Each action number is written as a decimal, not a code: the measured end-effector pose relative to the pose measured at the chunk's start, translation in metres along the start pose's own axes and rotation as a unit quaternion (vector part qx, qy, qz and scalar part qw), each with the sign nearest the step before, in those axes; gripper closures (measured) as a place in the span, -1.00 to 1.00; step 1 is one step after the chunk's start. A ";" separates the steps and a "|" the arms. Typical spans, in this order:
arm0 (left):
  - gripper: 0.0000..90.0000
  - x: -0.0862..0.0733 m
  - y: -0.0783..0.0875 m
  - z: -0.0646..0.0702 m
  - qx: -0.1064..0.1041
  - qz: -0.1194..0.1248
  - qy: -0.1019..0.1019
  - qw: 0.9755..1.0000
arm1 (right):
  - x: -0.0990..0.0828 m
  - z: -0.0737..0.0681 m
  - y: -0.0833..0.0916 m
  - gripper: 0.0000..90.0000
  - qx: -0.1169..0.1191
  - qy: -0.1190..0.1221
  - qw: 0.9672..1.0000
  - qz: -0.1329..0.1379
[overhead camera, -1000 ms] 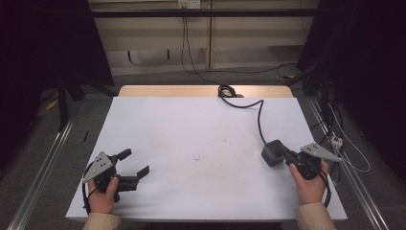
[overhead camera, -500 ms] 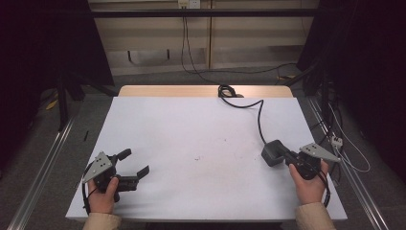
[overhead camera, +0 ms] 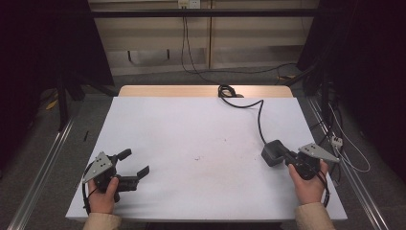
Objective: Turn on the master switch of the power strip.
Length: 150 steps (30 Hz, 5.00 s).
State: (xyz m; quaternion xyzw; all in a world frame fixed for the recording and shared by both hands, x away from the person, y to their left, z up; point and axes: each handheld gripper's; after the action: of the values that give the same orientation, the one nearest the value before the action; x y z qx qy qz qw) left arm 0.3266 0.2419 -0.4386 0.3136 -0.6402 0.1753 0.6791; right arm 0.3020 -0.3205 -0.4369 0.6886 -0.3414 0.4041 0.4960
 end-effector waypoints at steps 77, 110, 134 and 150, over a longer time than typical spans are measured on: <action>-0.91 0.001 -0.002 0.003 -0.003 0.000 -0.003 1.000 | 0.000 -0.001 0.000 1.00 -0.003 0.011 1.000 -0.007; -0.92 0.001 -0.002 0.003 -0.004 -0.001 -0.005 1.000 | -0.001 -0.004 0.000 1.00 -0.011 0.017 1.000 -0.007; -0.92 0.000 -0.003 0.002 -0.005 -0.001 -0.002 1.000 | 0.000 -0.001 0.000 1.00 -0.004 0.016 1.000 -0.007; -0.92 0.000 -0.003 0.002 -0.005 0.000 -0.001 1.000 | 0.001 -0.003 0.000 1.00 -0.007 0.020 1.000 -0.004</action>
State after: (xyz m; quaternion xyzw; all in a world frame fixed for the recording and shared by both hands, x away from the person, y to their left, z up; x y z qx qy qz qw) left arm 0.3269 0.2384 -0.4392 0.3103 -0.6417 0.1712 0.6802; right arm 0.3017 -0.3181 -0.4359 0.6784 -0.3318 0.4134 0.5086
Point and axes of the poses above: each handheld gripper's, and its own axes: y roughly backward along the jaws, x roughly out of its top, z roughly to its right, and after that the axes turned 8 degrees about -y, right-handed
